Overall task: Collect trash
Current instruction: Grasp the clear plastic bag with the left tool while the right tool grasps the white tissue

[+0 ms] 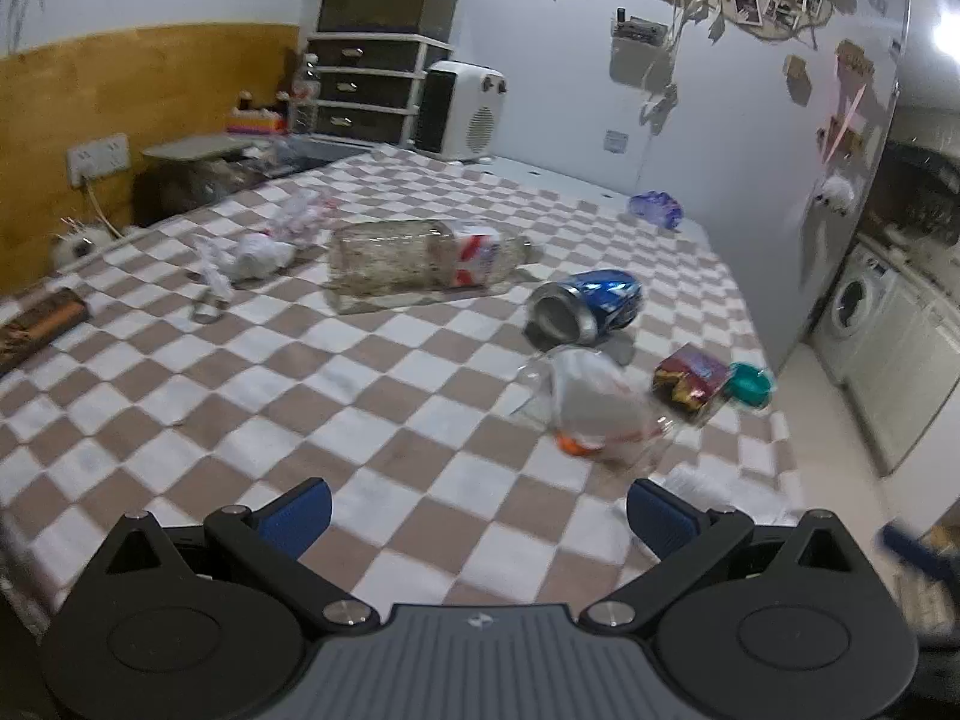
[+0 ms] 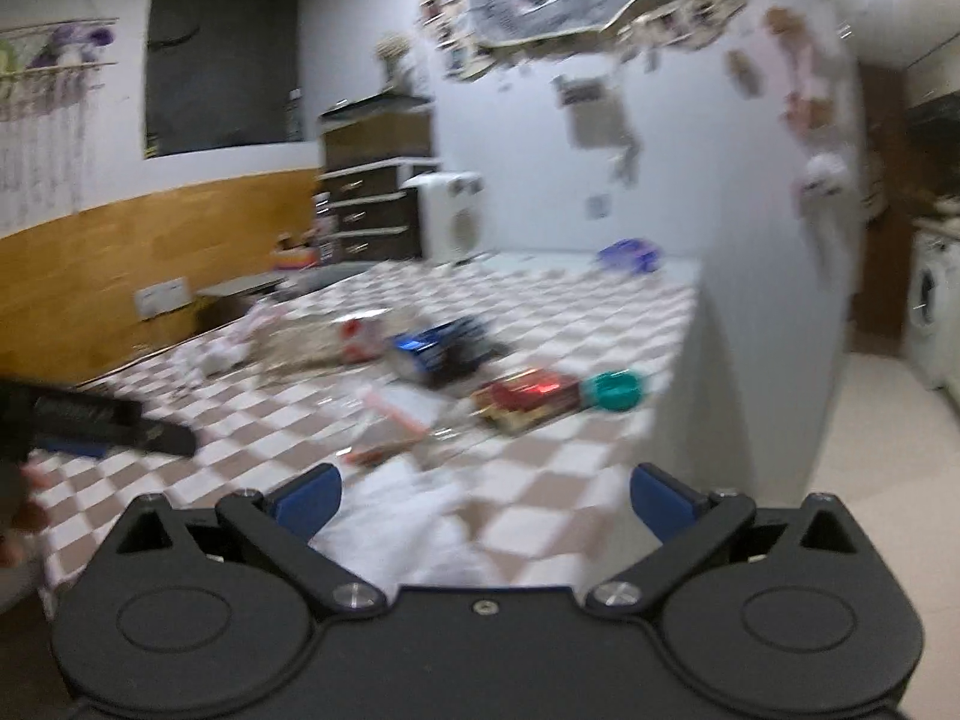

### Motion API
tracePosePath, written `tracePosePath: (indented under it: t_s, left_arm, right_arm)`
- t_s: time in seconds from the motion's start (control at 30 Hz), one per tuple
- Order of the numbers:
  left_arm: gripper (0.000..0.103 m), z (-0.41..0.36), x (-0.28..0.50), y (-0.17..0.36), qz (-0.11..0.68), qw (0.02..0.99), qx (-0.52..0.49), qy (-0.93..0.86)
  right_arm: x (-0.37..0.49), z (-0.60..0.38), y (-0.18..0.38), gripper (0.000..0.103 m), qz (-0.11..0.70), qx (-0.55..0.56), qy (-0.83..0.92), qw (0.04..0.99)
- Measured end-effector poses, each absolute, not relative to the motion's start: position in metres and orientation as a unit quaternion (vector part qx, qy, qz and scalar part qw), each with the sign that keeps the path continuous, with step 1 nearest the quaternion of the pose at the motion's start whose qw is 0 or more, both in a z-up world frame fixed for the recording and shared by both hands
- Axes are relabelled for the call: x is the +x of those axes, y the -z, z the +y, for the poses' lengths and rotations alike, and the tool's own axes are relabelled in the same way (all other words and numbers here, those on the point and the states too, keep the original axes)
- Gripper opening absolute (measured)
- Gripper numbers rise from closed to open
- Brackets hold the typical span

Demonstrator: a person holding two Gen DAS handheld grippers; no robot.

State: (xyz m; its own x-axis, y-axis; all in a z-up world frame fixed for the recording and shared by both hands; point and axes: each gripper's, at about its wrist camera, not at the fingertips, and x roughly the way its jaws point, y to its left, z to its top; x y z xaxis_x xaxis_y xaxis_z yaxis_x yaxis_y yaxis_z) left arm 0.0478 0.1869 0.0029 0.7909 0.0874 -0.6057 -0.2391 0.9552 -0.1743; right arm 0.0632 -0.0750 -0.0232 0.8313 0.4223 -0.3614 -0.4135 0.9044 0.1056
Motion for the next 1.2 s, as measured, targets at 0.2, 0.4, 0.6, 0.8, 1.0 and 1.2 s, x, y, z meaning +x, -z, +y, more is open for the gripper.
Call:
tracePosePath:
  t_s: [0.2, 0.4, 0.6, 0.8, 1.0, 1.2]
  left_arm:
    - [0.103, 0.182, 0.074, -0.002, 0.297, 0.944, -0.13, -0.057]
    - [0.101, 0.182, 0.102, 0.003, 0.267, 0.933, -0.241, 0.023]
    - [0.086, 0.171, 0.139, 0.02, 0.281, 0.907, -0.31, 0.04]
    - [0.068, 0.173, 0.17, 0.049, 0.3, 0.882, -0.362, -0.002]
    - [0.055, 0.182, 0.185, 0.066, 0.274, 0.877, -0.394, -0.026]
    - [0.022, 0.175, 0.185, 0.063, 0.279, 0.89, -0.36, -0.024]
  right_arm:
    - [0.065, -0.05, 0.045, 0.103, 0.234, -0.009, -0.234, 0.944]
    - [0.057, -0.046, 0.055, 0.078, 0.246, -0.001, -0.25, 0.937]
    - [0.058, -0.044, 0.068, 0.052, 0.283, 0.006, -0.266, 0.921]
    - [0.052, -0.049, 0.069, 0.036, 0.283, 0.013, -0.261, 0.923]
    - [0.052, -0.059, 0.069, 0.026, 0.289, 0.028, -0.259, 0.921]
    - [0.053, -0.063, 0.067, 0.018, 0.294, 0.038, -0.256, 0.92]
